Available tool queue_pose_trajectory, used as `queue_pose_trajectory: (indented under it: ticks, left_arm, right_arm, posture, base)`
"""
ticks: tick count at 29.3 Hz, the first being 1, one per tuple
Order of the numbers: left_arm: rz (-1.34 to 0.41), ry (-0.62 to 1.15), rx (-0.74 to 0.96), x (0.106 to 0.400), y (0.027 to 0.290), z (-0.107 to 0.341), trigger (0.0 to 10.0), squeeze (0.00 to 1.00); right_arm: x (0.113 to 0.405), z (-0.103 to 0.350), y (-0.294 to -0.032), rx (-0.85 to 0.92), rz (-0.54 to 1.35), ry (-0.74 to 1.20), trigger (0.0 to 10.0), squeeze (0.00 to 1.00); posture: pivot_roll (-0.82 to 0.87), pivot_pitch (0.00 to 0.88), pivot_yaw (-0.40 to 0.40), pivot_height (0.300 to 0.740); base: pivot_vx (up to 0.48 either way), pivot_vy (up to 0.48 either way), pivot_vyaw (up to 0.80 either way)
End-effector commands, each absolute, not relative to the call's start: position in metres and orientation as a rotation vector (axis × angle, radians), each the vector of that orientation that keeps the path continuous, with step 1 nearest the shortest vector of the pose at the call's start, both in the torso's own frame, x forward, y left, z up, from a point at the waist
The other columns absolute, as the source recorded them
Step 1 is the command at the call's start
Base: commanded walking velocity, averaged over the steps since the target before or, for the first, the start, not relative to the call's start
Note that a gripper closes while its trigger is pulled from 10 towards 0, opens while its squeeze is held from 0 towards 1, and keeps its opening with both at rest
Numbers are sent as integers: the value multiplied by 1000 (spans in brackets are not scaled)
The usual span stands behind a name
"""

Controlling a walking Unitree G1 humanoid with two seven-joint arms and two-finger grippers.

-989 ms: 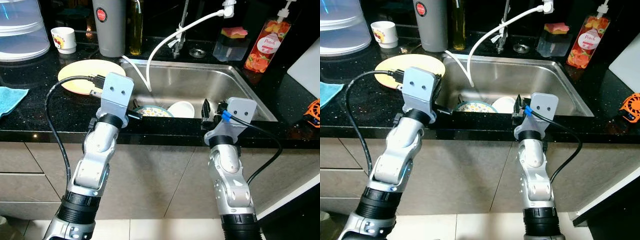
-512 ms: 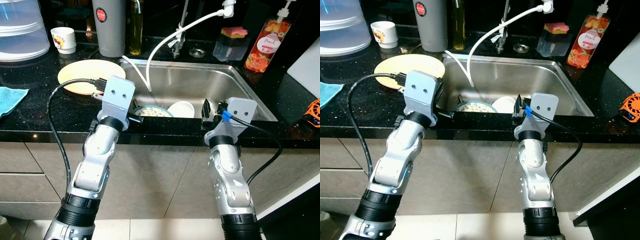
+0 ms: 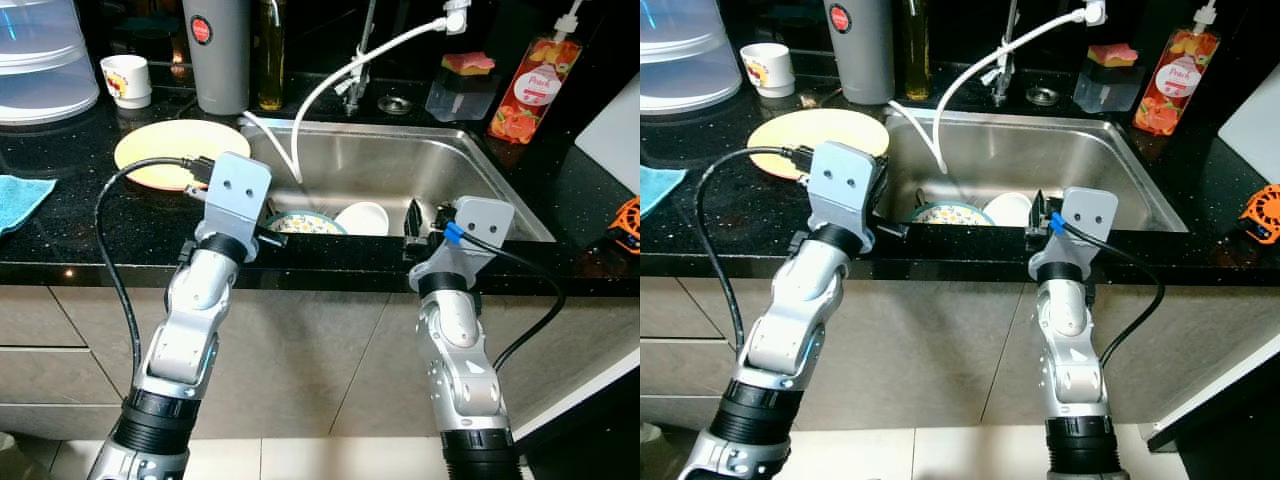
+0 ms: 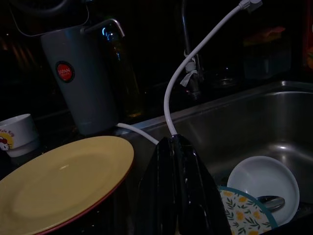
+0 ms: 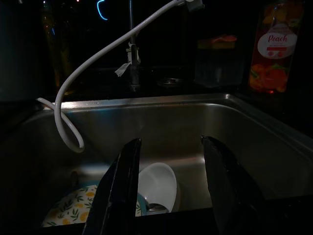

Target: Kitchen organization

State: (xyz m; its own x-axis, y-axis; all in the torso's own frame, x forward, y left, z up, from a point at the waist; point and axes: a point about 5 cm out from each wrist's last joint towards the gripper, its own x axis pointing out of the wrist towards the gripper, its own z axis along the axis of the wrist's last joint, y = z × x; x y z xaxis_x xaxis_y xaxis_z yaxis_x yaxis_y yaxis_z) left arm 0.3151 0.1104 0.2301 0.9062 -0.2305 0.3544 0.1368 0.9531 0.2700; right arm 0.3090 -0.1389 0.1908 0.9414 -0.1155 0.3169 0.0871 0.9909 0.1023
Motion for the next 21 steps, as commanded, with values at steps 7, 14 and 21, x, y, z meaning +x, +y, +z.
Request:
queue_pose_trajectory:
  ticks: [7, 14, 21]
  left_arm:
    - [-200, -377, 252, 312, 108, 226, 10000, 0]
    - [-197, -375, 252, 313, 109, 226, 10000, 0]
    - [-199, -376, 251, 312, 108, 227, 10000, 0]
  right_arm:
    - [308, 190, -142, 86, -111, -326, 10000, 0]
    - [308, 190, -141, 85, -109, -321, 10000, 0]
    - [308, 190, -141, 85, -110, -322, 10000, 0]
  posture:
    - [208, 0, -45, 740]
    - [209, 0, -48, 740]
    - [209, 0, -47, 740]
  base:
    - [0, 0, 0]
    - [0, 0, 0]
    - [0, 0, 0]
